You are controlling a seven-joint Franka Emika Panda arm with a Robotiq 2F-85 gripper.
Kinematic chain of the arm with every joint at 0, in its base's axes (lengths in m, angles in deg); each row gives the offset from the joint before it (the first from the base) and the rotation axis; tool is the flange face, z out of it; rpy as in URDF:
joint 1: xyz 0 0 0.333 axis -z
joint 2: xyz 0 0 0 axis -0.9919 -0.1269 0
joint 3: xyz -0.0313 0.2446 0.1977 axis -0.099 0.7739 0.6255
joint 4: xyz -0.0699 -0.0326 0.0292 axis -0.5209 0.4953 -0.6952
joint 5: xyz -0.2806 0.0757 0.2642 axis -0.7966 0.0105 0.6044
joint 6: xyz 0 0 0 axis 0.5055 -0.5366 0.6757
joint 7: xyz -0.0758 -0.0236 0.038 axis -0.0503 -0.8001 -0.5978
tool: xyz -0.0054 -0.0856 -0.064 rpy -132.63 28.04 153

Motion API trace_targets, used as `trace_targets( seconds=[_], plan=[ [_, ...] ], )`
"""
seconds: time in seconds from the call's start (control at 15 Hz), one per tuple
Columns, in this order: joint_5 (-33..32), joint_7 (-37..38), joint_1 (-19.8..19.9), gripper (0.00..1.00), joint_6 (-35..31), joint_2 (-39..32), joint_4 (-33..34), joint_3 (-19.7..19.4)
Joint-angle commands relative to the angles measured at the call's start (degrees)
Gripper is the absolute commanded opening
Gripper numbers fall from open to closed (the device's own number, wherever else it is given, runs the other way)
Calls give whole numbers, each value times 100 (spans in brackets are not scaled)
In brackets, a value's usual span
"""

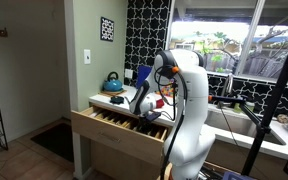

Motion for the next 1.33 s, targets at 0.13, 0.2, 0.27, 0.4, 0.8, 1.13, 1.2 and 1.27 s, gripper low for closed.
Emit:
trace_targets(
  seconds=[0.13,0.2,0.27,0.4,0.8,1.13,1.2,1.27],
  plan=[
    [171,-222,79,22,-393,-228,28,75],
    [157,-208,77,26,-450,-266,33,81],
    [183,-228,81,26,-494,-298,36,102],
    [216,-260,86,28,-560,-355,41,143],
    [348,-331,134,10,-843,-516,72,245],
    [407,-401,161,16,-974,-597,93,301],
    [402,-416,170,17,-1006,-613,99,306],
    [403,-427,178,17,-1019,-632,110,309]
  ],
)
